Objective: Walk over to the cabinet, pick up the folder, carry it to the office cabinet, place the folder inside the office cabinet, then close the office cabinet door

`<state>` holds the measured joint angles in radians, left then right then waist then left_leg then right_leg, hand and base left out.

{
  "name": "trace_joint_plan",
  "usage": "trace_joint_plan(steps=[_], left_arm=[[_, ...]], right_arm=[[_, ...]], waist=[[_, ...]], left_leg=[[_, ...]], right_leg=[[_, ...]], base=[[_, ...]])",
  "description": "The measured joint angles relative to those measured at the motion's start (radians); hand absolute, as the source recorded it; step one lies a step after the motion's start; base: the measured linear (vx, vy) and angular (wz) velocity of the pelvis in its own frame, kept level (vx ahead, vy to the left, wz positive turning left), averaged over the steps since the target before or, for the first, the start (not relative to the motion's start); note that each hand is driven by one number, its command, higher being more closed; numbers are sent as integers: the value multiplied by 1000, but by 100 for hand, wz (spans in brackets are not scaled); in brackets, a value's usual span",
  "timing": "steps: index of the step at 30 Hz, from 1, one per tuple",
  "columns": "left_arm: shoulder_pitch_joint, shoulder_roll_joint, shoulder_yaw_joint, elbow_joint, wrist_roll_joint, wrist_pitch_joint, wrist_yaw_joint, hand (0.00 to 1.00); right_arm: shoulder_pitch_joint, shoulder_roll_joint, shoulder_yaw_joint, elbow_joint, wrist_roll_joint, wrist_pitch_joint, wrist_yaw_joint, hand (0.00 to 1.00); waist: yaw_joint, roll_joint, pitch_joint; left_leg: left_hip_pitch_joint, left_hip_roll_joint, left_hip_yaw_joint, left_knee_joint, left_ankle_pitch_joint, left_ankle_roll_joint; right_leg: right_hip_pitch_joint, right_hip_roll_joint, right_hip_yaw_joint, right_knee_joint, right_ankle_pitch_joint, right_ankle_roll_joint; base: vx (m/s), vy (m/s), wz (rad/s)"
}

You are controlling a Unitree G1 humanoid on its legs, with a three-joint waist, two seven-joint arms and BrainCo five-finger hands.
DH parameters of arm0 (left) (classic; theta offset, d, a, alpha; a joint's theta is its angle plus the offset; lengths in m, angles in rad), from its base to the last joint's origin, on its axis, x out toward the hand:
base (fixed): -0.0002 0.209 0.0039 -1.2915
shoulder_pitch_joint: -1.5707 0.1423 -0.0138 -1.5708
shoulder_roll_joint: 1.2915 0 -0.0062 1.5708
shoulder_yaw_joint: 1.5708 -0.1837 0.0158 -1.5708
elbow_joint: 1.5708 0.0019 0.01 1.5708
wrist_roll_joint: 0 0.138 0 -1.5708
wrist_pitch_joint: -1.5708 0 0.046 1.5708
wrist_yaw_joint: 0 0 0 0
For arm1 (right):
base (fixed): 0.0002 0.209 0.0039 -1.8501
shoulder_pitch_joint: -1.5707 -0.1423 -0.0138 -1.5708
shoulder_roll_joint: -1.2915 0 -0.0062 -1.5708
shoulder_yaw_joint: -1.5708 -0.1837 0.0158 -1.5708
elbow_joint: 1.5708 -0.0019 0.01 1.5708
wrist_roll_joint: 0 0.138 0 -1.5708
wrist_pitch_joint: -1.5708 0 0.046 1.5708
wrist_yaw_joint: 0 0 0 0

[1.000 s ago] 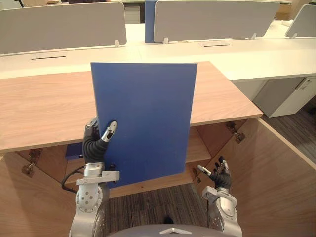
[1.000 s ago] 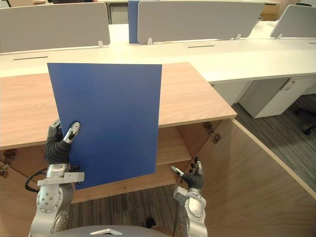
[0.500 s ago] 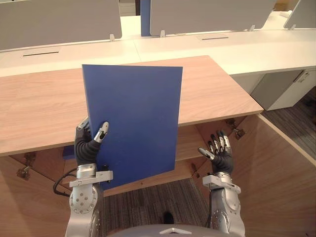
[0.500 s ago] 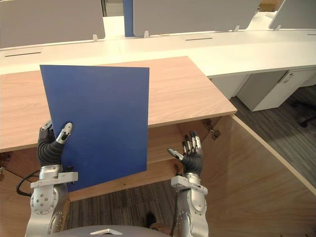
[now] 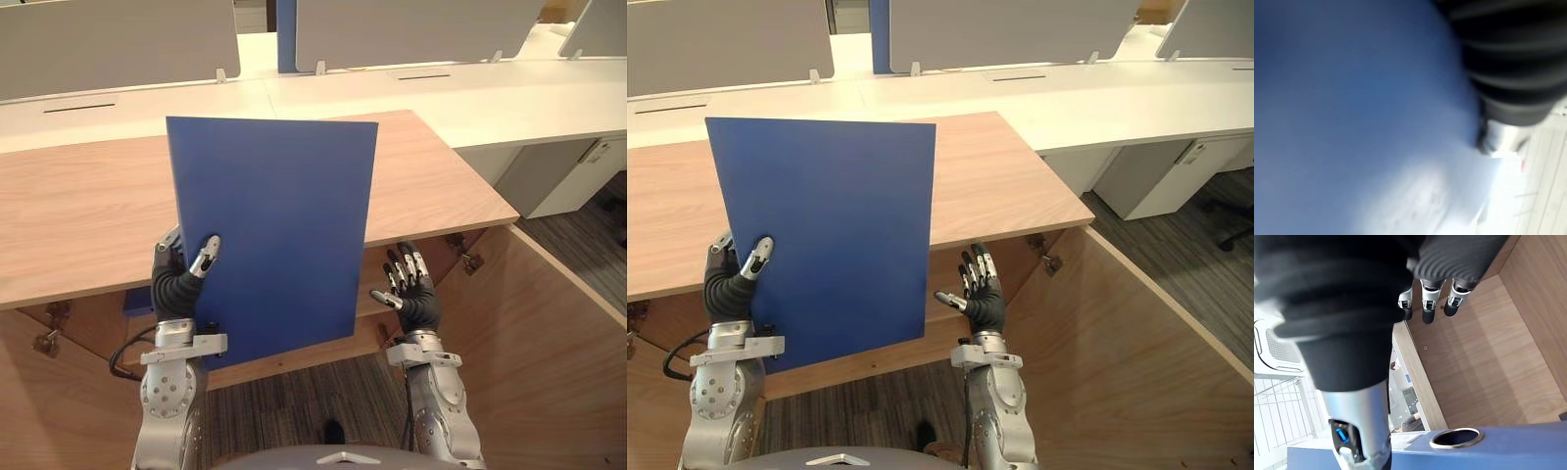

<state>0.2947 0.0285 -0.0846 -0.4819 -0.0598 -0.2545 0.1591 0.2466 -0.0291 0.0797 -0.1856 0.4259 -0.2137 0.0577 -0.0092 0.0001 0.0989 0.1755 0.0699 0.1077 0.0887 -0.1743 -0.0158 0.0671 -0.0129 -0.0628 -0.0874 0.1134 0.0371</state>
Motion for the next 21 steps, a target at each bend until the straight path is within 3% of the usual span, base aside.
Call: trace_joint_plan(steps=[21], left_arm=[[-30, 26, -40, 0, -23, -24, -41, 100]], right_arm=[[-24, -97, 116, 2, -3, 42, 79, 0]], waist=[[1, -23, -19]], left_leg=[[-43, 2, 11, 32, 0, 0]], right_leg=[[-35, 3, 22, -1, 25, -4]], base=[[-11, 4, -2]])
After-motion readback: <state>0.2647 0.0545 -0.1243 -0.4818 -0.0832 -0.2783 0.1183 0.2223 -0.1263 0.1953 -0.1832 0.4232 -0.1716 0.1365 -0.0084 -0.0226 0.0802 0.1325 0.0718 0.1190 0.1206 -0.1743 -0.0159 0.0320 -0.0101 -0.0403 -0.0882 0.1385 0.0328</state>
